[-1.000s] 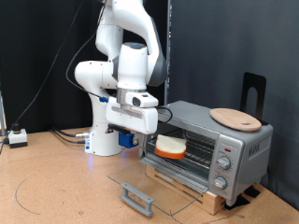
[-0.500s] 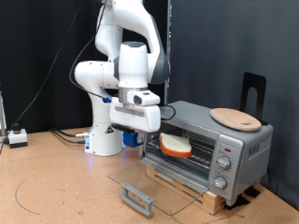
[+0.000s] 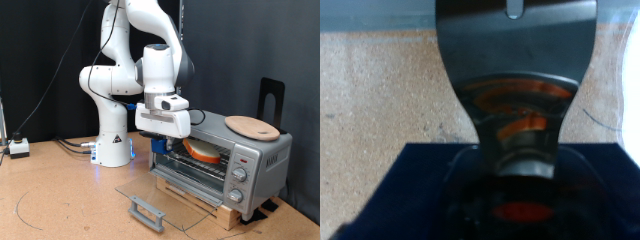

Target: Make a piece of toast with the oven

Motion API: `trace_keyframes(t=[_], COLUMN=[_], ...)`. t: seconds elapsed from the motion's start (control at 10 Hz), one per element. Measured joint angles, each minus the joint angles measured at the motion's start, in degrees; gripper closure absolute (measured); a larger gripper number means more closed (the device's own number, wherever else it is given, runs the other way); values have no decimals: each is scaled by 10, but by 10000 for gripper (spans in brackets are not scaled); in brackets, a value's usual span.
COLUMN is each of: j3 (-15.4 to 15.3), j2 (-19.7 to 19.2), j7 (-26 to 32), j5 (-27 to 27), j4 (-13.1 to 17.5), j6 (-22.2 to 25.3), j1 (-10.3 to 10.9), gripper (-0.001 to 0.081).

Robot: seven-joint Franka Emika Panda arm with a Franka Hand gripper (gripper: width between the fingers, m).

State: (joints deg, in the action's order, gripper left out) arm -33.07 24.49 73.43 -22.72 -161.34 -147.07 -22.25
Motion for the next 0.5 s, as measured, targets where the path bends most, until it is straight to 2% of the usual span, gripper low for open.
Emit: trace_keyframes(t=[0.3,0.5], j3=[-14,-13], j2=[0,0], j7=[-15,-8], j5=[2,21], j4=[-2,-6], j6=[-2,-9], j1=[-2,-20], gripper=[411,411])
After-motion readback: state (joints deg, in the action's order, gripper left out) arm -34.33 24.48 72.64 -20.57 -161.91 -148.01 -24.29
